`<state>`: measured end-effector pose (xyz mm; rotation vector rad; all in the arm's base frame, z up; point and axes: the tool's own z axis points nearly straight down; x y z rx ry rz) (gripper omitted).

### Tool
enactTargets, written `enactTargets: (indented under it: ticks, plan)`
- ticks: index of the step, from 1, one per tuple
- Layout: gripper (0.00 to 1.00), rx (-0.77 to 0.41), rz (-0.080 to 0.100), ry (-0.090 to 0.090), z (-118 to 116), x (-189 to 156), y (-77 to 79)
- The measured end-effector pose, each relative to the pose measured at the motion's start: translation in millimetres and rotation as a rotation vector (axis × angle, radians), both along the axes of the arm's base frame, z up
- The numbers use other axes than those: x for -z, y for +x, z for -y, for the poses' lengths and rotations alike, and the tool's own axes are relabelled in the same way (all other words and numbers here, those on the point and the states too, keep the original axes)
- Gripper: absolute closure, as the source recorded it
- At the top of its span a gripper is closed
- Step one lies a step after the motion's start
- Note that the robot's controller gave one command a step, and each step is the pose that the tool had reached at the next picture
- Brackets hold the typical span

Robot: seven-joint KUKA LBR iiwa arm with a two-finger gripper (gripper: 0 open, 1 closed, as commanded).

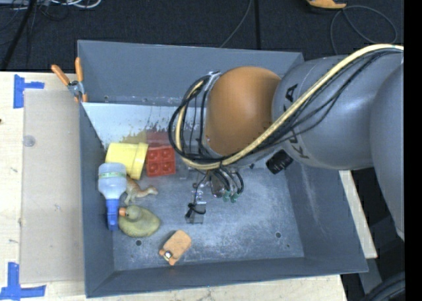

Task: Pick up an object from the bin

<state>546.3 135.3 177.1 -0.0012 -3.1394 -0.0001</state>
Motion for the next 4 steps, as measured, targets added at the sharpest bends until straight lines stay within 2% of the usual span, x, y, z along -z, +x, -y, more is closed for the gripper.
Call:
enactTargets:
  ticks: [1,2,3,4]
  plan:
    - [0.00,-0.094,0.006,0.001,-5.4,24.2,-13.4]
    - [0.00,-0.422,-0.006,0.001,-15.3,46.4,-38.1]
    - [0.00,-0.413,-0.001,0.001,-15.2,27.3,-59.1]
    - [0.00,-0.580,-0.001,0.002,-22.8,69.4,-58.8]
